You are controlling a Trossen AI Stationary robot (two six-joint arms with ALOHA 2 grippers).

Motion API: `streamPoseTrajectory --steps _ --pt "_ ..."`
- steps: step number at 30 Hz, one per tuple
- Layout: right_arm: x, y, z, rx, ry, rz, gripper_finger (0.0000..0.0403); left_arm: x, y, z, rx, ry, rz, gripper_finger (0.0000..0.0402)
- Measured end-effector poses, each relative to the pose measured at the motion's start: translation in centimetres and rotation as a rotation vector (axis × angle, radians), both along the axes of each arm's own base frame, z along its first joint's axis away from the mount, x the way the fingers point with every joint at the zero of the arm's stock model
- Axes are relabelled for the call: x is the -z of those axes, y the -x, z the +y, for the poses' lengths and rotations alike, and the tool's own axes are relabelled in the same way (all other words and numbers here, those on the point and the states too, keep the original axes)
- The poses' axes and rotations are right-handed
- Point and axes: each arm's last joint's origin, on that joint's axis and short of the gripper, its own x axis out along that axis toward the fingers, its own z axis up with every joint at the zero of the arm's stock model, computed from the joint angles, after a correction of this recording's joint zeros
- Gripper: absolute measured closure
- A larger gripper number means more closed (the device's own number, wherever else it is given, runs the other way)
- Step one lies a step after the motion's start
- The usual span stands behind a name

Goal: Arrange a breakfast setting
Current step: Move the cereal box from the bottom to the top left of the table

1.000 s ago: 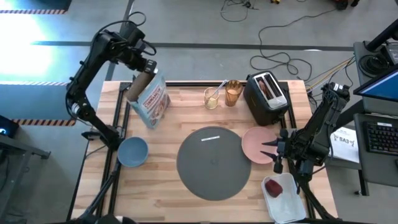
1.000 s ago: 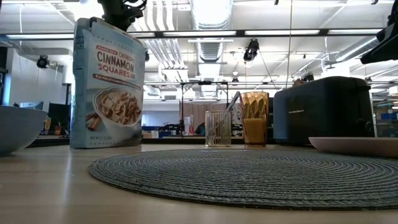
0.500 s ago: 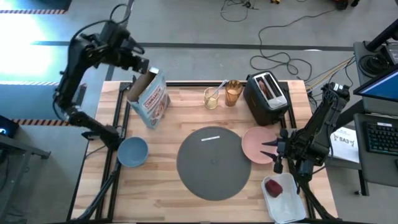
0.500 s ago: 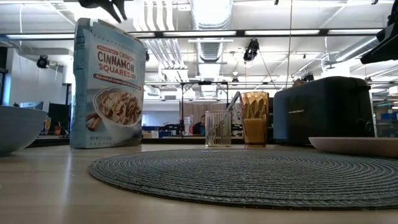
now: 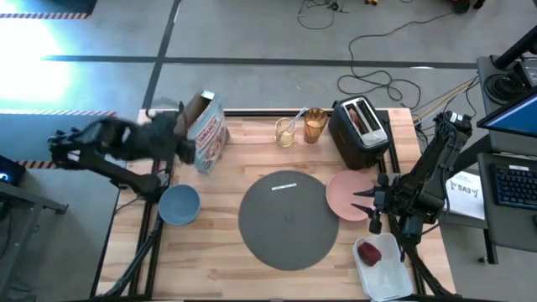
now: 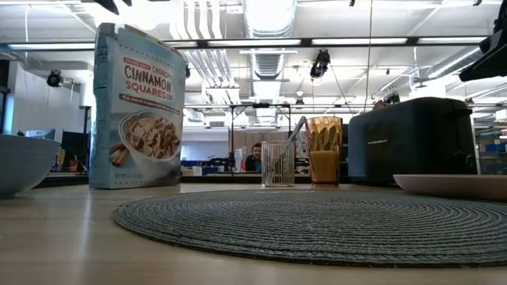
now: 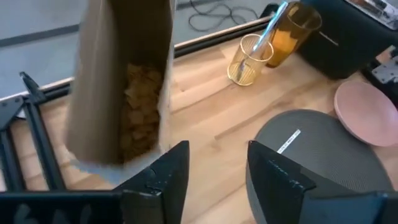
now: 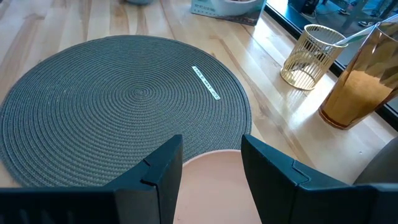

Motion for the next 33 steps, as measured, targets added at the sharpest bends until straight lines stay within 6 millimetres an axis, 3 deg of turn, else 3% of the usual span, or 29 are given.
streamPoseTrajectory --steps 7,20,26,33 --pt "0.0 0.0 0.0 0.000 0.000 0.000 0.0248 3.0 -0.4 -2.4 -0.065 0.003 0.015 0.0220" --pt "0.0 0.0 0.0 0.000 0.000 0.000 0.0248 5.1 -2.6 -3.8 -0.138 0.173 0.101 0.0165" --pt "0.0 0.0 0.0 0.000 0.000 0.000 0.0248 8.8 -3.3 -4.3 -0.251 0.230 0.214 0.0164" --pt "0.0 0.0 0.0 0.000 0.000 0.000 0.0248 12.3 -3.3 -4.2 -0.381 0.150 0.249 0.0164"
